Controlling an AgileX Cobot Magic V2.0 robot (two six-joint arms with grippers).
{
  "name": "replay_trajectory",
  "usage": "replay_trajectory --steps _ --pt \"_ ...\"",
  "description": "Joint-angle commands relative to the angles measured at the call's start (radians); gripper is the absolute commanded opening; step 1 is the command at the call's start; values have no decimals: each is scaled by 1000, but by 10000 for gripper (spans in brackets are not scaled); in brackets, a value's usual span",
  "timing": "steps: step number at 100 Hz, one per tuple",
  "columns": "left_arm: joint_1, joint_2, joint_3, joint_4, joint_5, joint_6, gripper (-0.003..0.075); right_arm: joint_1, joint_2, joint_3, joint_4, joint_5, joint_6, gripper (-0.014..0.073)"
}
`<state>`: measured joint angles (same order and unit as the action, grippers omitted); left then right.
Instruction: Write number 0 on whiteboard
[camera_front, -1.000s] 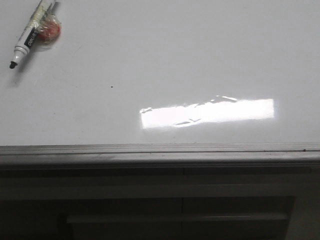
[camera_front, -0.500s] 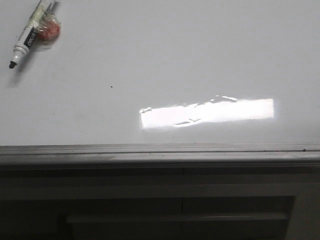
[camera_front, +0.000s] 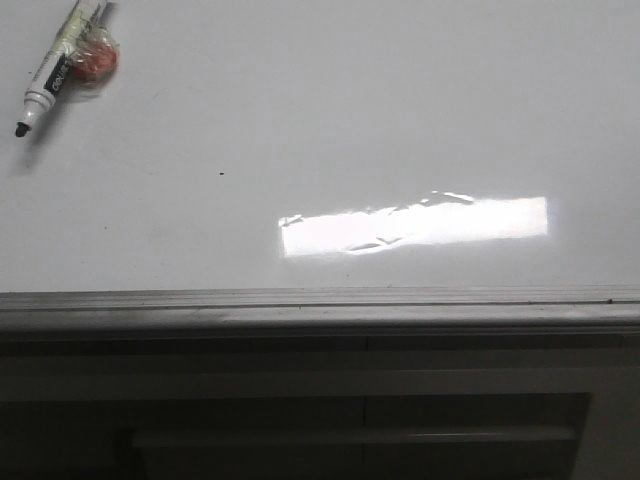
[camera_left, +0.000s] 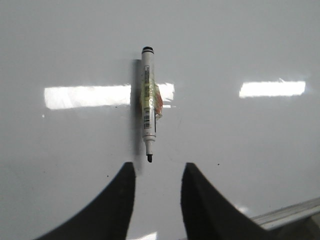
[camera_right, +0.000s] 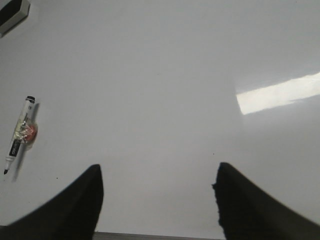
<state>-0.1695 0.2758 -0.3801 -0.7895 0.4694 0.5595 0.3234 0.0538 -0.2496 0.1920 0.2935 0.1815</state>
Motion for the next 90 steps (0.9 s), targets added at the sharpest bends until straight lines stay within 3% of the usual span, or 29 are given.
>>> replay_trajectory --steps 1,34,72,90 --pt "-1 139 -116 17 15 66 383 1 56 -41 -7 -58 -1 465" --pt "-172 594 -406 158 23 31 386 1 86 -41 -10 -55 -42 465" --pt "-181 861 -474 192 -101 -13 384 1 86 -41 -10 -34 -42 465" --pt "-181 890 -474 224 -101 -13 245 1 86 -41 -10 -33 -42 465"
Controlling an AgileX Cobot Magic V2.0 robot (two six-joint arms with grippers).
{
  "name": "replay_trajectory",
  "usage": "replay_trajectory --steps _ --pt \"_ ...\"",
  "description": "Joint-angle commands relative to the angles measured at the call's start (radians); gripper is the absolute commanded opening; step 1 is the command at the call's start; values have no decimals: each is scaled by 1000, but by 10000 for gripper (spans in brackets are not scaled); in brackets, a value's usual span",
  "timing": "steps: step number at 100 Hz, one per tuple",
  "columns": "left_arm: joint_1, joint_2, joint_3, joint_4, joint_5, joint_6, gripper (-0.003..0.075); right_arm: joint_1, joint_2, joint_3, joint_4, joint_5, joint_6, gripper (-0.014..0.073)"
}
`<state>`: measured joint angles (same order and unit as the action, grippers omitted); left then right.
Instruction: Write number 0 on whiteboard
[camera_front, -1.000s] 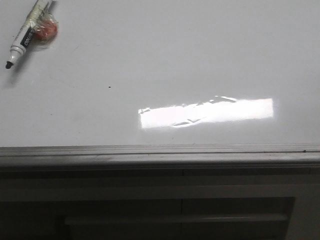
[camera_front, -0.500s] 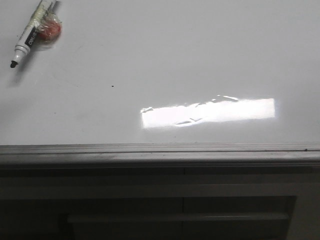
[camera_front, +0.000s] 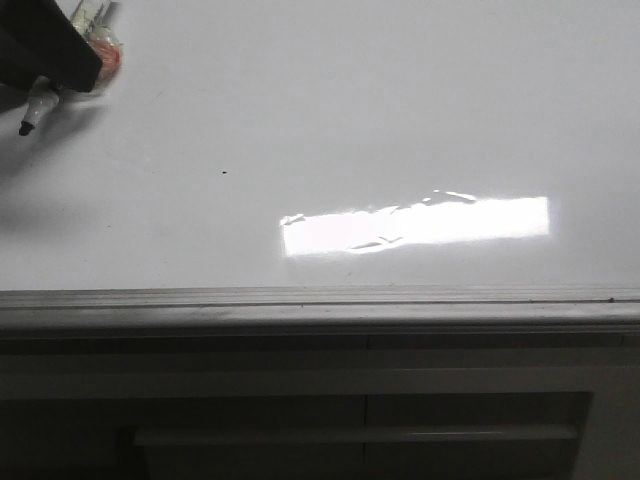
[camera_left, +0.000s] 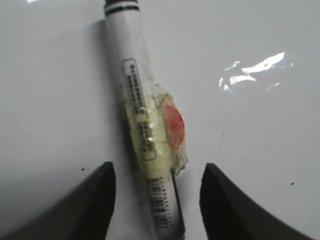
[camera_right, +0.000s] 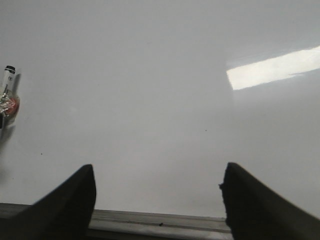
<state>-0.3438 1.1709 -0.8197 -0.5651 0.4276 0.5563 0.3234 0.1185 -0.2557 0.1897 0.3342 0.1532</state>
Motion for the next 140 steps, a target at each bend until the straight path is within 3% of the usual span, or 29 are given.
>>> replay_trajectory --steps 1,24,44,52,60,78,101,123,140 --pt "-7 -3 -34 -1 -59 -10 237 1 21 -35 -7 -73 -14 465" --pt "-7 37 -34 3 -27 -10 -22 1 21 -35 -7 -73 -14 465" --pt "-9 24 -35 3 22 -6 -20 1 21 -37 10 -70 -14 465" --pt "-29 -10 -39 3 83 54 -20 9 21 -59 35 -39 -27 465" --pt "-76 -55 -44 3 166 157 -20 32 22 -98 74 15 -130 465" --pt "-249 -172 -44 3 264 327 -20 123 94 -202 309 121 -491 465" --pt "-407 -234 -44 3 248 427 -20 171 302 -315 343 225 -630 465" --pt "-424 -234 -44 0 263 427 -20 171 432 -387 385 254 -708 465" --pt "-424 -234 -44 -2 264 427 -20 178 457 -387 582 258 -863 465"
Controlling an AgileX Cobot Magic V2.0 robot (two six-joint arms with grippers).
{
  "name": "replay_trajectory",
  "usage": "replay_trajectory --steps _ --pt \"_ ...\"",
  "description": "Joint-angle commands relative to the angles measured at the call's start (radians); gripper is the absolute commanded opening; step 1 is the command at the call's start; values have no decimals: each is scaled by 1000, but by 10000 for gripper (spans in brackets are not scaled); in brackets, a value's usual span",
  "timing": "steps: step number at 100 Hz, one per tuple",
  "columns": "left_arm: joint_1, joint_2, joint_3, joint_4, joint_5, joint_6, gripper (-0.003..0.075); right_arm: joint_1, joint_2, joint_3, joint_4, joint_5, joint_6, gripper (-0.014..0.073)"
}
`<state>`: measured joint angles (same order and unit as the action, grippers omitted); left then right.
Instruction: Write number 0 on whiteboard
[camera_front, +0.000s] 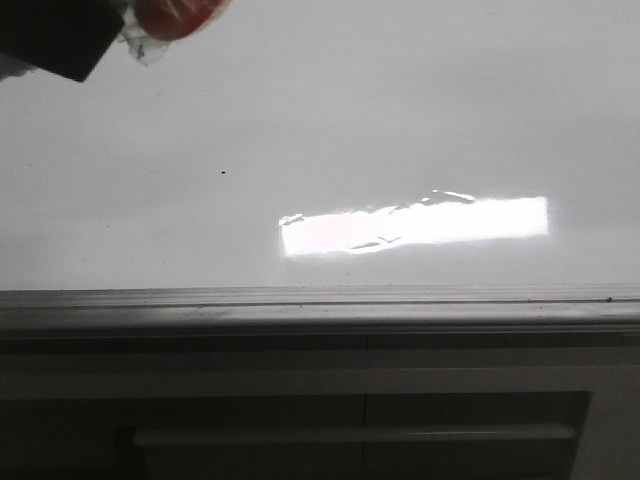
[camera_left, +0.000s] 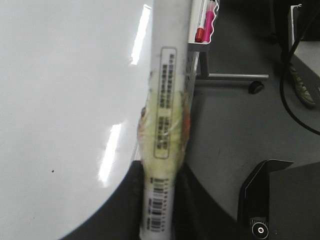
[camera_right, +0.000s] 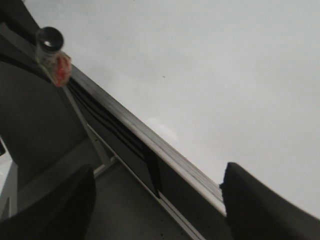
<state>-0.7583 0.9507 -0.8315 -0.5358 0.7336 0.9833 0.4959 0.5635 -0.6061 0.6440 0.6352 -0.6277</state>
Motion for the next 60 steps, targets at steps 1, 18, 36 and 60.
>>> replay_trajectory --steps 1,18,36,60 --pt "-10 -14 -32 -31 -41 0 -20 5 12 -37 134 -43 -86 465" --pt "-10 -14 -32 -34 -21 0 -20 10 12 -37 198 -26 -105 465" --pt "-12 -10 -32 -22 -16 0 -20 10 28 -41 248 -11 -292 465" --pt "-12 -8 -32 -4 46 53 -20 54 117 -93 341 61 -583 465"
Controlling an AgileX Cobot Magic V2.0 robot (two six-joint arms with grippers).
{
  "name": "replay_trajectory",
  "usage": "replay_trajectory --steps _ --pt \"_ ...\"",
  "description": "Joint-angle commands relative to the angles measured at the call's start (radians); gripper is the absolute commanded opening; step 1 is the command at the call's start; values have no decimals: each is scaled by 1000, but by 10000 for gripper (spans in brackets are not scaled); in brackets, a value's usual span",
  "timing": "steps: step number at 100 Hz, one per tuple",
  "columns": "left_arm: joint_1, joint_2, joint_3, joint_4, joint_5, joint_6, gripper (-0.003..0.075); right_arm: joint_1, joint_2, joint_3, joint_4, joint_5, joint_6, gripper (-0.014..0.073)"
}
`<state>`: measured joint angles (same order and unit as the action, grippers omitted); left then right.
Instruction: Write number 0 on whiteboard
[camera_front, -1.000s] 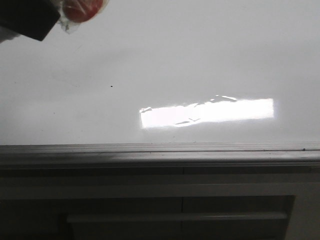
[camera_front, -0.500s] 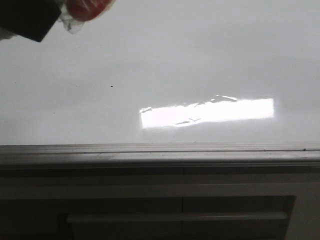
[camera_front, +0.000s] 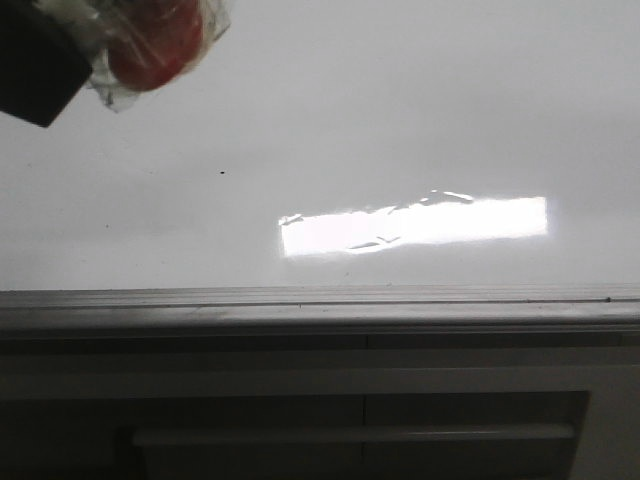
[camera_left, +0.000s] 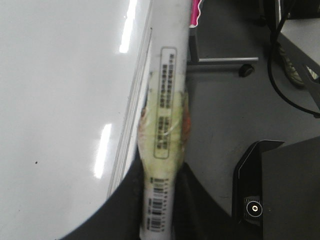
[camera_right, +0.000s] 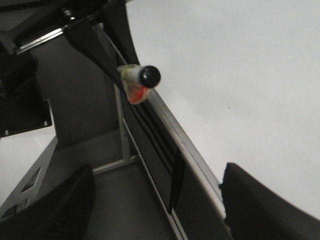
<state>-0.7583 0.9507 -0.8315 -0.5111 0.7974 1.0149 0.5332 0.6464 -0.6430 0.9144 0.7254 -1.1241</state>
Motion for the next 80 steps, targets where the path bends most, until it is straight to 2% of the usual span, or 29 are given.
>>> replay_trajectory --steps 1,12,32,55,80 --pt "-12 -8 -32 -29 -16 21 -20 22 39 -59 70 -32 -92 465" --pt "-12 -8 -32 -27 -7 26 -20 57 84 -98 79 -56 -155 465" --pt "-12 -8 -32 -27 -9 66 -20 165 191 -153 99 -56 -161 465" --pt "-12 -8 -32 -27 -3 68 -20 289 307 -199 99 -142 -161 465" --pt "-12 -8 -32 -29 7 68 -20 349 407 -270 101 -169 -161 444"
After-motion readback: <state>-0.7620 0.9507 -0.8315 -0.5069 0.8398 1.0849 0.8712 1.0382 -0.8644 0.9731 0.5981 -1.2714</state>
